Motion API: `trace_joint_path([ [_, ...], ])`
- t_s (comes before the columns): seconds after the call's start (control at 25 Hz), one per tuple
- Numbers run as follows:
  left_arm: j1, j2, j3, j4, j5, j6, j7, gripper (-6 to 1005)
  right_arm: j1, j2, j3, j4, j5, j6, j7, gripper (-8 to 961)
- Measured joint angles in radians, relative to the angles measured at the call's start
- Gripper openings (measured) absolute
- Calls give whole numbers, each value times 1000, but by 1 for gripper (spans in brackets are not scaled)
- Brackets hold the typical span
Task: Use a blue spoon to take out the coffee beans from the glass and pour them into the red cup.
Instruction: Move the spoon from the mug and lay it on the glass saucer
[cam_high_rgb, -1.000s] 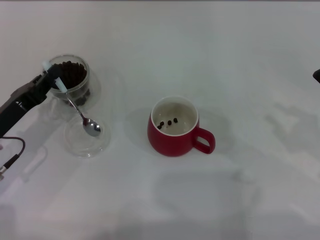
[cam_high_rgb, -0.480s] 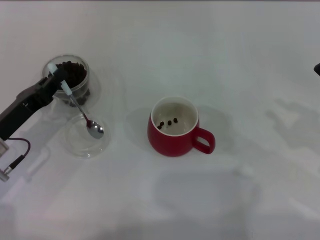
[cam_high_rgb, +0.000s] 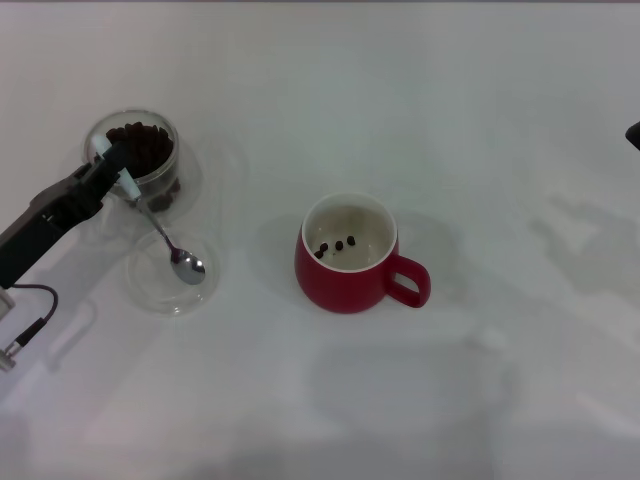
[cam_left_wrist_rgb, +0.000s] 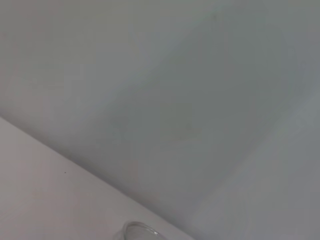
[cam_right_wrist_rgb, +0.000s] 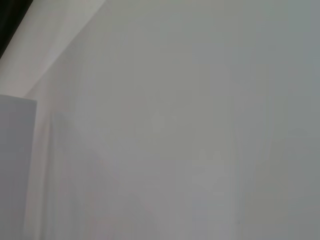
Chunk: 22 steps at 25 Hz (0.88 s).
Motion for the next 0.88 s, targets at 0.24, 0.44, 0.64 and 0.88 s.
trace_joint_path([
  [0.24,9,3,-4,-1,-2,38,6,121,2,0,-2,0,-3,6,3,439],
  [0.44,16,4,-8,-6,-3,56,8,121,3,0,-2,0,-6,12,8,440],
  [0.64,30,4,-8,-12,-6,57,8,121,4,1,-2,0,-7,15,11,440],
  [0.88,42,6,-9,-37,-24,77,9,120,8,3,-2,0,-8,25,11,441],
])
